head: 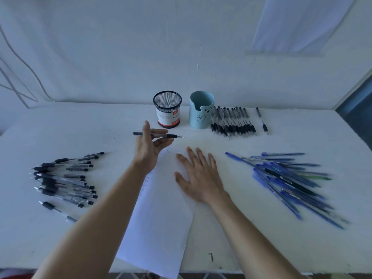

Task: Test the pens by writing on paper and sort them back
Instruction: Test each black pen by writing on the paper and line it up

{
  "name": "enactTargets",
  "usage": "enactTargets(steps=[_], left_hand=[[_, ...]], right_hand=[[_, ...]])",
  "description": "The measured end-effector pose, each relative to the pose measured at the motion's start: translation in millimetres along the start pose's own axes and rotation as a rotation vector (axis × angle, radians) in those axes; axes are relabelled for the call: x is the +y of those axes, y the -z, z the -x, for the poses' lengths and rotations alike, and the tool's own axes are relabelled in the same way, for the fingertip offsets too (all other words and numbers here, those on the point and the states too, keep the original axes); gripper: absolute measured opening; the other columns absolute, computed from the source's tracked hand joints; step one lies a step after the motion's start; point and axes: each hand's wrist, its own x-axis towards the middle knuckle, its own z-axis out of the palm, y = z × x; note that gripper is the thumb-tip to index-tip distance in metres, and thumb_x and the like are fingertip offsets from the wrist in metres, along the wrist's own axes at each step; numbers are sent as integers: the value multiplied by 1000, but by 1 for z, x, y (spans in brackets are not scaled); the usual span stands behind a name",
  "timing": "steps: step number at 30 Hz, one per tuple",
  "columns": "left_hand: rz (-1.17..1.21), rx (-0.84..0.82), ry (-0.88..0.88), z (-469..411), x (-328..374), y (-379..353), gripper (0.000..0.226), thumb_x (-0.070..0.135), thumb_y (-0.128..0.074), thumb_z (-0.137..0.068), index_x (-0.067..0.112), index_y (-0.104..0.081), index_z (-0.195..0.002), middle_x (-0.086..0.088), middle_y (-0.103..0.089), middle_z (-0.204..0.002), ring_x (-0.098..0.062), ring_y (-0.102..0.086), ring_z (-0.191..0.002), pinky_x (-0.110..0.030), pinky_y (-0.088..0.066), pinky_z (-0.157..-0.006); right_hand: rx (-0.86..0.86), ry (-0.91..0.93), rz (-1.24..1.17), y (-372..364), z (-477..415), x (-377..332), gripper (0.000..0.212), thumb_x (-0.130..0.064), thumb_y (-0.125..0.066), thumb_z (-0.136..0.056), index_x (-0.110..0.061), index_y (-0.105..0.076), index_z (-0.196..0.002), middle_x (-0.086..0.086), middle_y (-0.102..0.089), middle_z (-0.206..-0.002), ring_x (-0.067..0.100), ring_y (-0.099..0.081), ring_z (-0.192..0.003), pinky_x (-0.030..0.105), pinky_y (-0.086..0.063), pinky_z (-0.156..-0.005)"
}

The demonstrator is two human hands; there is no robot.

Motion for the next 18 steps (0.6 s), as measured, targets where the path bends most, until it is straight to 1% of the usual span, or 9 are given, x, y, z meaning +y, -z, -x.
enactTargets(steps=[3, 5, 7, 9, 12, 13, 15, 17, 18], left_hand=[[-139, -81, -87, -6, -5, 1, 27, 23, -72, -91, 8, -58, -74, -5, -63, -69, -18, -67, -65, -26, -53, -68], [-284, -77, -124, -12, -7, 3, 34, 13, -83, -78, 15, -51, -69, 3, -53, -56, -13, -52, -54, -23, -42, -57], [-354, -69, -154, -17, -7, 5, 35, 3, -79, -81, 16, -48, -71, 6, -48, -52, -13, -44, -50, -25, -37, -52], [-410, -92, -205, -21, -6, 4, 24, 1, -75, -85, 12, -55, -78, 3, -59, -60, -16, -56, -54, -26, -48, -58], [-455, -118, -203, -22, -5, 3, 12, 1, -75, -85, 4, -64, -82, -15, -69, -79, -25, -70, -73, -34, -60, -76], [-490, -110, -202, -22, -4, 2, 13, 1, -77, -83, 3, -65, -81, -18, -69, -79, -25, -70, -72, -33, -60, -74], [-589, -92, -218, -19, -2, -2, 14, 2, -78, -83, 1, -64, -80, -17, -70, -77, -17, -65, -62, -26, -58, -59], [-672, -70, -239, -16, -2, -6, 19, 2, -74, -84, 2, -59, -73, -14, -70, -70, -12, -57, -46, -22, -48, -43], [-699, -45, -240, -16, -2, -7, 23, 0, -71, -83, 3, -55, -67, -14, -68, -64, -12, -52, -39, -21, -42, -39]], right_hand=[[17, 7, -4, 1, 0, 1, 68, -63, -18, -91, -38, -19, -154, -2, -4, -167, 21, 3, -153, 50, 7, -121], [23, 5, -18, 1, 0, 1, 62, -59, -28, -95, -38, -21, -154, -2, -5, -167, 21, 2, -153, 50, 7, -121], [30, 3, -25, 0, 0, 0, 61, -58, -31, -96, -39, -22, -153, -3, -6, -167, 22, 1, -153, 50, 6, -121], [46, 3, -29, 0, 0, 0, 63, -59, -30, -93, -39, -24, -152, -3, -8, -167, 22, -1, -153, 50, 5, -122], [54, -2, -32, -1, -1, 0, 67, -61, -24, -88, -38, -26, -151, -2, -10, -166, 23, -3, -153, 51, 3, -121], [56, -3, -30, -1, -1, 0, 67, -62, -23, -88, -38, -26, -151, -2, -10, -166, 23, -3, -153, 51, 3, -121], [67, -1, -35, -1, -1, 0, 66, -61, -26, -89, -37, -27, -151, -2, -12, -166, 24, -4, -153, 51, 2, -121], [81, 2, -37, -3, -1, 0, 65, -60, -30, -90, -36, -29, -150, 0, -15, -166, 25, -7, -153, 52, 0, -121], [88, 2, -36, -3, -2, 0, 65, -61, -30, -90, -36, -30, -150, 0, -16, -165, 26, -8, -153, 53, -1, -121]])
